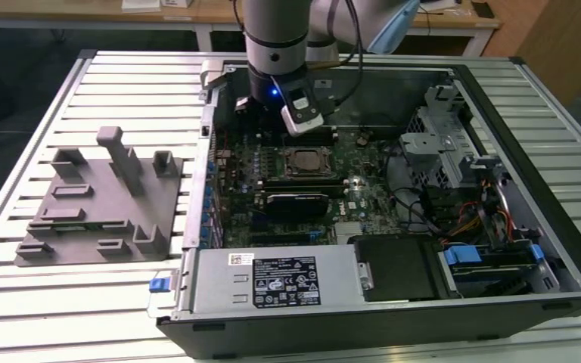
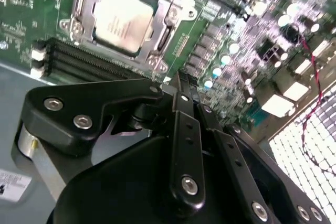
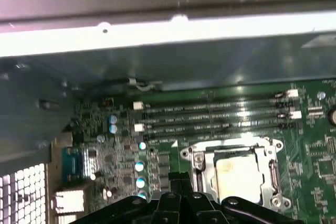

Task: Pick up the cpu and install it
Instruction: 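Install the first cpu locking lever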

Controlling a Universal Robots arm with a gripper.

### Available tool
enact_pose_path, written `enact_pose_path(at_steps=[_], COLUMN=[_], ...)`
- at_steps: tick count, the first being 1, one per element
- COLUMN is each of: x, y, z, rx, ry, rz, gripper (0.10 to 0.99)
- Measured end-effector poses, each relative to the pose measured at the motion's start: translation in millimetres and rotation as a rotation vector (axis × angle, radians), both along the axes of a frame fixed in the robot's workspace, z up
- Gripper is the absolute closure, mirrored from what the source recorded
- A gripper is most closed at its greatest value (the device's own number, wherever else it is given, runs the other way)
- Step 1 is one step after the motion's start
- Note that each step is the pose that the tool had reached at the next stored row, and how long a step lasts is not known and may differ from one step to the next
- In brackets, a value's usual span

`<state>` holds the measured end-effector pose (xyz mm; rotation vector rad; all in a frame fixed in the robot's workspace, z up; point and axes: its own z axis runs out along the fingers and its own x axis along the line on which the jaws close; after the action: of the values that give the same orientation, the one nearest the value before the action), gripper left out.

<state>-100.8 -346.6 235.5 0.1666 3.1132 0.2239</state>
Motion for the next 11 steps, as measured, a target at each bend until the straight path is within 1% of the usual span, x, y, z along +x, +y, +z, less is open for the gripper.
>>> enact_pose_path(at_steps=[3, 6, 10, 11], x=[-0.2, -0.3, -0.8, -1.0], y=[0.0, 0.0, 0.0, 0.0], z=[3.2, 6.5, 7.3, 7.3], rx=[0.019, 0.034, 0.068, 0.074], ry=[-0.0001, -0.0002, -0.0002, -0.0001], rz=[0.0, 0.0, 0.0, 0.0], gripper=[0.98, 0.98, 0.98, 0.98])
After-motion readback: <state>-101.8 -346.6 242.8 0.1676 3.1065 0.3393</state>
